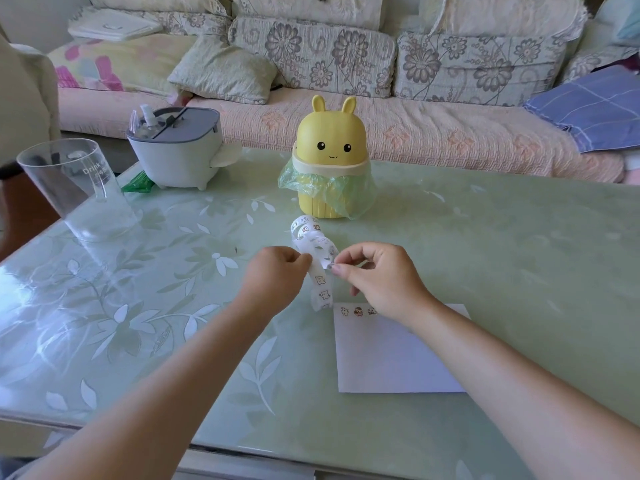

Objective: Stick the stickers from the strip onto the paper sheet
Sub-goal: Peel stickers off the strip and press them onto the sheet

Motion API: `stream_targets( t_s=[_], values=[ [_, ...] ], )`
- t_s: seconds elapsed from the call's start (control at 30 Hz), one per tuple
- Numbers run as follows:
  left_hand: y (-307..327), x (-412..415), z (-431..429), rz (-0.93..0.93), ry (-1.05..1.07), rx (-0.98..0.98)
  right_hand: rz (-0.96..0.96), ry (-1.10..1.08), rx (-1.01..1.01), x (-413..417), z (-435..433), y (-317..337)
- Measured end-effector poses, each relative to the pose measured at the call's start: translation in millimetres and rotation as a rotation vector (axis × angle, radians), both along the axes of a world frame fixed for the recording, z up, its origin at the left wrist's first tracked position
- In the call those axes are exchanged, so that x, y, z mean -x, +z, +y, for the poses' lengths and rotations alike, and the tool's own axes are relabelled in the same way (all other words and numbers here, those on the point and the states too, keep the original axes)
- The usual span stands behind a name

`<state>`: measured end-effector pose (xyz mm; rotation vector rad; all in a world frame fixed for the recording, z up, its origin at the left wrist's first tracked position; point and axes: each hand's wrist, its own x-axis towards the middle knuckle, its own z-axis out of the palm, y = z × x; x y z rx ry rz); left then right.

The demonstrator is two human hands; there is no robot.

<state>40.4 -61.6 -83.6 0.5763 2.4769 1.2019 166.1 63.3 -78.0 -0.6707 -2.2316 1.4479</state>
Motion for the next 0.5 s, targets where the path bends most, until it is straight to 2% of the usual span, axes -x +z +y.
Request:
stream_targets(
  t_s=[0.13,0.23,0.3,0.4,0.5],
  values=[
    [3.0,-11.4,0.2,0.273,-0.027,0.13,-0.08,-0.054,0.136,-14.8,12.0,5.2],
    [3.9,-24.5,-2.0,0.524,-0.087,0.022,-0.181,-0.085,0.167,-28.7,23.4,5.6],
    [3.1,-37.2,-1.5,0.651,-0.223,-0.114,-0.241,-0.101,0.186,-38.7,30.0,4.4],
    [-2.8,-59.4,2.8,0.691,-0.517,-0.174,-0.294,-0.124,0.198,-53.3,37.7,1.8],
    [-19.0,-70.9,7.9,0.657,-0.697,-0.089,-0.345,-0.149,0.181,-65.3,43.5,-0.7]
  ],
)
